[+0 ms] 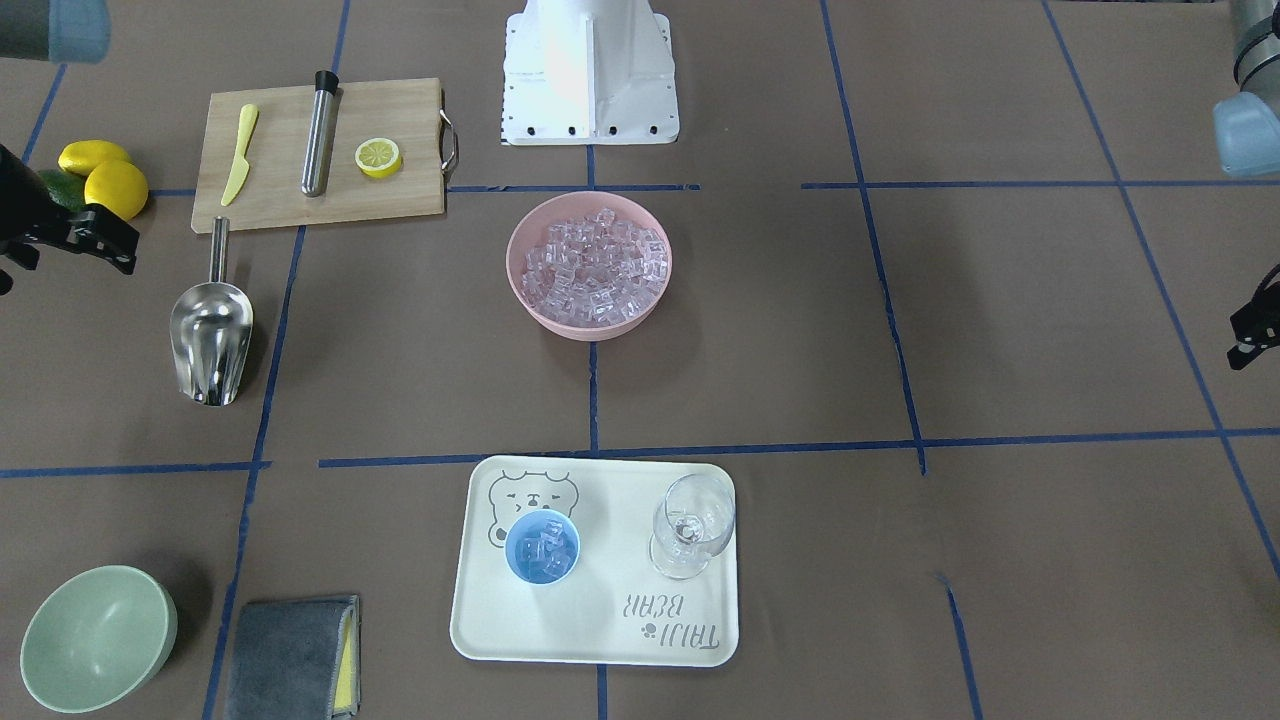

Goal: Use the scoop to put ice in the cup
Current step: 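Open the right gripper and lift it away from the standing scoop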

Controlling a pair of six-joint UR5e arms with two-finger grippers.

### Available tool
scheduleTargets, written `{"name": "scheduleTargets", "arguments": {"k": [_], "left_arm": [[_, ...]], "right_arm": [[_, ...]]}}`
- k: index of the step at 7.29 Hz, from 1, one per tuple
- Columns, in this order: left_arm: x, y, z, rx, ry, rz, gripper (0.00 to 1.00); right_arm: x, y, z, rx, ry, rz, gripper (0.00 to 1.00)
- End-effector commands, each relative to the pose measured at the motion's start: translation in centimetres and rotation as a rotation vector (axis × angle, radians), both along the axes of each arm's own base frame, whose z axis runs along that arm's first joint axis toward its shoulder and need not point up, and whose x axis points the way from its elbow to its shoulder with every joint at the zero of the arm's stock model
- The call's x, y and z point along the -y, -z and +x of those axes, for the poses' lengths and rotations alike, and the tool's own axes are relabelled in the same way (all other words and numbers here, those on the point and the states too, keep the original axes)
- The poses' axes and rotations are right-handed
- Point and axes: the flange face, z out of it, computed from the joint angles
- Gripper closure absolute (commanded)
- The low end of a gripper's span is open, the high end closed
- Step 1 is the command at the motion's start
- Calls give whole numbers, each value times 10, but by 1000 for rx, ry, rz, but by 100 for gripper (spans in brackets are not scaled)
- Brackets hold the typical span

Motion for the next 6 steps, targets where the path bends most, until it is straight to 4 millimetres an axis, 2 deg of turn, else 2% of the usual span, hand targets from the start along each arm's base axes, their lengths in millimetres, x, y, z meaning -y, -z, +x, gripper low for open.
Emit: {"name": "scheduleTargets", "arguments": {"k": [1,3,4,5,6], "left_arm": [[-13,-16,-5,6,1,-25,0],[-24,-36,-13,19,-28,-30,0],[-34,-54,-32,20,-47,-44,0],[-42,-64,-57,34,-77,-62,0],[-50,-76,-93,49,-91,-84,0]], "right_arm": [[16,-39,93,51,107,148,0],[26,-122,171,116,222,227,0],[26,-139,183,140,198,200,0],[19,-159,183,143,195,161,0],[23,-168,181,156,194,142,0]]}}
